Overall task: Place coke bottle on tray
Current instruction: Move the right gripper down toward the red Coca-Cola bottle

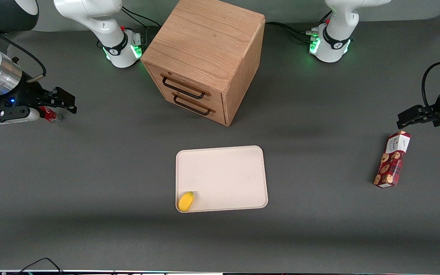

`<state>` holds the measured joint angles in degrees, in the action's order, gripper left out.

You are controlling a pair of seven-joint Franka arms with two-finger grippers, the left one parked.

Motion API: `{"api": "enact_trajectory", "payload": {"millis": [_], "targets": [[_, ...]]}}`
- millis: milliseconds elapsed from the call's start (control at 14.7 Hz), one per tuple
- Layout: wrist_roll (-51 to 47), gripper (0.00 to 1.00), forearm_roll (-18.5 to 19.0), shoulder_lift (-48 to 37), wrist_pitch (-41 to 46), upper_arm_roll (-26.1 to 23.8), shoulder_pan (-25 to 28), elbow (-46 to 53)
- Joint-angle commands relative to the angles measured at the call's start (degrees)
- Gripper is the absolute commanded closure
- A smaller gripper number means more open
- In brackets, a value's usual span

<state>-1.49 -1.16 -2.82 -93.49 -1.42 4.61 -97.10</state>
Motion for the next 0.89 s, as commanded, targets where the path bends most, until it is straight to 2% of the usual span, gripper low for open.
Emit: {"api": "enact_trajectory", "payload": {"millis": [0, 273, 477, 614, 818], "targets": [[-1.41, 0.00, -0.69, 0.19, 1.82, 1.51, 1.28, 1.74], [-0.10, 0.00, 0.62, 0.01, 2.69, 3.26, 0.32, 2.71], [13.92, 0.00, 0.89, -0.34, 7.62, 13.60, 0.40, 1.66], [22.98, 0.00, 4.39, -0.78, 7.01, 22.04, 1.36, -2.28], [30.13, 0.00, 11.24, -4.01, 1.33, 26.64, 0.58, -11.66]]}}
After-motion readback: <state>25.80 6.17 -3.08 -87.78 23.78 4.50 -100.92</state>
